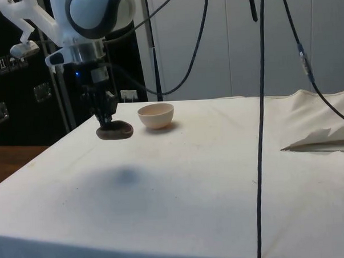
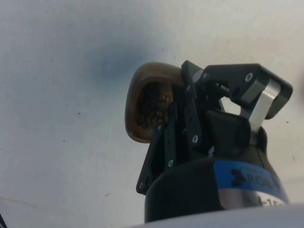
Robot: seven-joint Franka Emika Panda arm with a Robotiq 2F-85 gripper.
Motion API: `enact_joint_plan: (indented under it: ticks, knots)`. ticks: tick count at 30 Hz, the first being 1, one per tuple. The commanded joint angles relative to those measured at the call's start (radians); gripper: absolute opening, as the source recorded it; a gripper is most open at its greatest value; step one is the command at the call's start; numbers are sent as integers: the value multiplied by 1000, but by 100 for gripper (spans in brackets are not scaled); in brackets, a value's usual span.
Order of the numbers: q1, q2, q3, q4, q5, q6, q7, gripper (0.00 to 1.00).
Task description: Pour the coffee beans from the cup into the bowl.
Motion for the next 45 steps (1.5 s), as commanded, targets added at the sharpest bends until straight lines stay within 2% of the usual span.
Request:
enact_joint_plan:
  ticks: [1,13,21,45]
  knots:
    - [0,-4,-3,0,0,-5,7,0]
    - [-8,-28,-16,6,-1,-31,33,0]
    - [-8,-40,-27,10,0,-42,46,0]
    - [-5,-80,-90,31,-14,-97,102,0]
